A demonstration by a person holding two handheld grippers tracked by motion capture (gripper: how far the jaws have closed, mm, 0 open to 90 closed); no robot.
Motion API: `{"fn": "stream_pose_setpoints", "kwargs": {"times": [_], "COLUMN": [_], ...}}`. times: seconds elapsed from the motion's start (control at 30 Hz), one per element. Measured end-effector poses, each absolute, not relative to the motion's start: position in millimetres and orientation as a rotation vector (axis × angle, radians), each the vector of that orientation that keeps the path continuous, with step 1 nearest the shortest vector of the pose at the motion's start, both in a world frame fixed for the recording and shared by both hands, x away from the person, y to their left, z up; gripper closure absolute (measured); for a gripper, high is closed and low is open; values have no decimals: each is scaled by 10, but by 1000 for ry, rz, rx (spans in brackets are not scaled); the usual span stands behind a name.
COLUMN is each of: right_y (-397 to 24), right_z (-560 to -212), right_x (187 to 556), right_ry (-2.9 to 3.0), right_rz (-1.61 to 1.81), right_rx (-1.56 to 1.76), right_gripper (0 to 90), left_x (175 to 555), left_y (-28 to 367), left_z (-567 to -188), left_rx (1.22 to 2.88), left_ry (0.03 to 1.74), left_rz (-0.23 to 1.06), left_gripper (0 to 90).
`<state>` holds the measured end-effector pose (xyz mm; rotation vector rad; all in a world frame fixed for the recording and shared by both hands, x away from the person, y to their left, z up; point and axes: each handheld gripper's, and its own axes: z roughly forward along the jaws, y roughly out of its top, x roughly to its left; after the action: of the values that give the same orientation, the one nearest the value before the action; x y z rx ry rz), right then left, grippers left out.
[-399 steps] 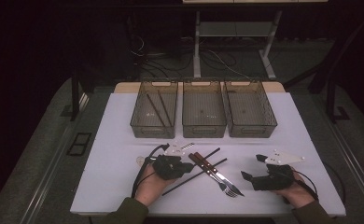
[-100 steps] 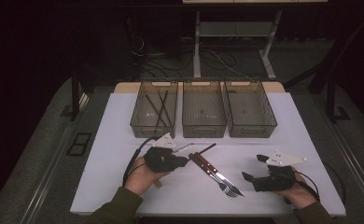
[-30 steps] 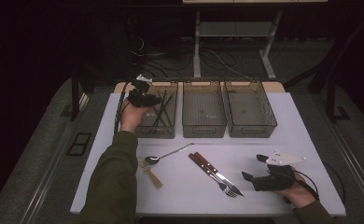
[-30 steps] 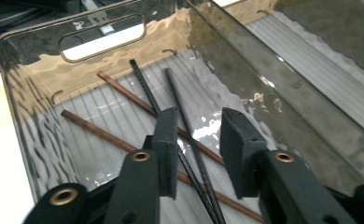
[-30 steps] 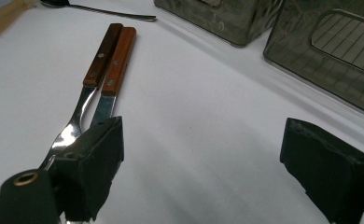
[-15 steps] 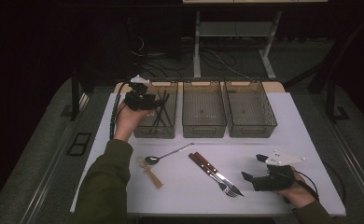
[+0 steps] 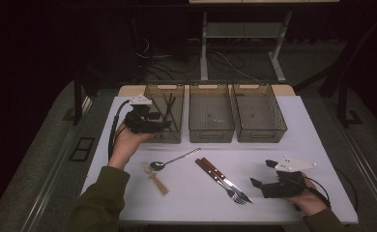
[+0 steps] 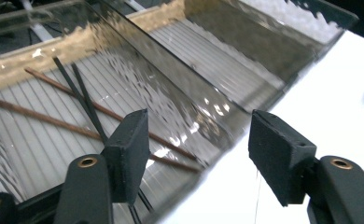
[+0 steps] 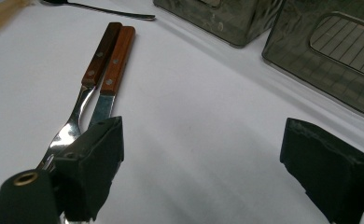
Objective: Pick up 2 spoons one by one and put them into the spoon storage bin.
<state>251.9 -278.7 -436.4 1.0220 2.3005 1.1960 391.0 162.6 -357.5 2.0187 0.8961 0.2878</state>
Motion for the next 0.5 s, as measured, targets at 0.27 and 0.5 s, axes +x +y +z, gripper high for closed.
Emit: {"fn": "stream_pose_setpoints", "kwargs": {"times": [0.27, 0.5], "right_y": [-2767, -2768], "right_z": [-4370, -4369], "right_x": [2515, 2512], "right_ry": [2301, 2300], "right_rz": [1190, 1186], "right_rx": [1012, 1013], "right_gripper": [136, 135], "left_x": [3585, 3393], "left_y": [1680, 1759], "left_z": [-3770, -3990], "left_rx": [2051, 2118], "left_ry": [881, 899], "left_rz": [286, 279], "left_gripper": [382, 404]}}
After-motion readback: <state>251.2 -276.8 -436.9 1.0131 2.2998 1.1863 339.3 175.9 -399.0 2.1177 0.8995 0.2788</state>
